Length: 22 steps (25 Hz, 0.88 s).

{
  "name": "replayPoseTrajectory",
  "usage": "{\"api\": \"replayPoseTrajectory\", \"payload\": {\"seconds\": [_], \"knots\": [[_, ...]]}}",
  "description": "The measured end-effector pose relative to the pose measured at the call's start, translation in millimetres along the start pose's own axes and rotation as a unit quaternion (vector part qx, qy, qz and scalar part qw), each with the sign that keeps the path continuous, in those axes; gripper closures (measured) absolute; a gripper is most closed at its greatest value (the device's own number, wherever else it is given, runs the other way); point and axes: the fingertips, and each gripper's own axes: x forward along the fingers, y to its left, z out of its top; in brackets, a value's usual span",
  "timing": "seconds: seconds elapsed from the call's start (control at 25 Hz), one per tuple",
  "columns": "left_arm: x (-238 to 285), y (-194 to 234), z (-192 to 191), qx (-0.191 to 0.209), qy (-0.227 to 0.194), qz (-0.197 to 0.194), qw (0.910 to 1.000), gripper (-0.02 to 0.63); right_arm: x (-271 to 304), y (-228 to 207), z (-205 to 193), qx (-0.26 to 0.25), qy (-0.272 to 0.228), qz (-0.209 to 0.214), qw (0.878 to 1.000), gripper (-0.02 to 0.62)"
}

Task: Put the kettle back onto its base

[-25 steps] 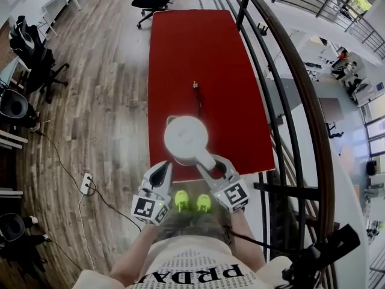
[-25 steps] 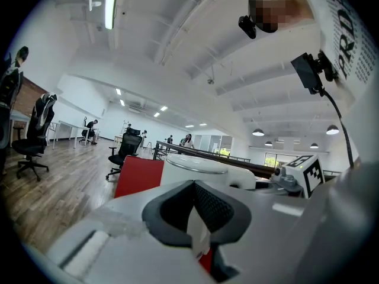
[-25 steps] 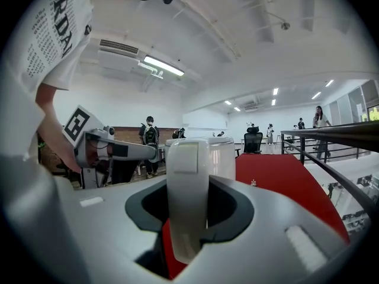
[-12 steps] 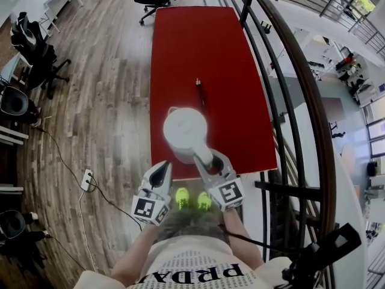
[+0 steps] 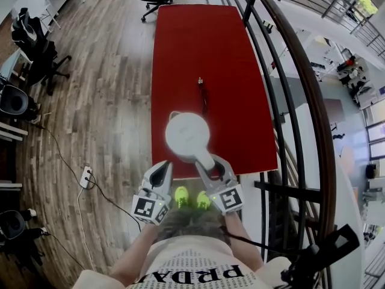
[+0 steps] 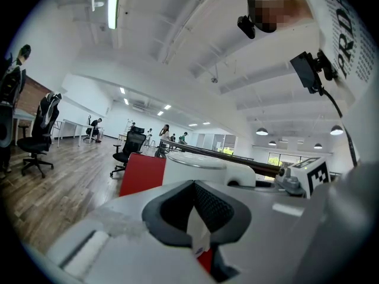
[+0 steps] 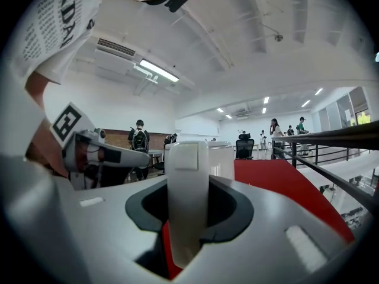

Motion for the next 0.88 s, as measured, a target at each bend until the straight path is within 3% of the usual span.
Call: {"api": "replayPoseTrajectory", "payload": {"seconds": [0.36, 0.88], "knots": [[4, -11, -9, -0.001, 0.010, -0.012, 0.9999, 0.615, -13, -15, -21, -0.025, 0.039, 0.083, 0.995, 0.474], [7, -24, -6, -0.005, 0.010, -0.018, 0.9998, 0.615, -10, -7, -18, -0.035, 0.038, 0.082, 0.995, 0.472]]}}
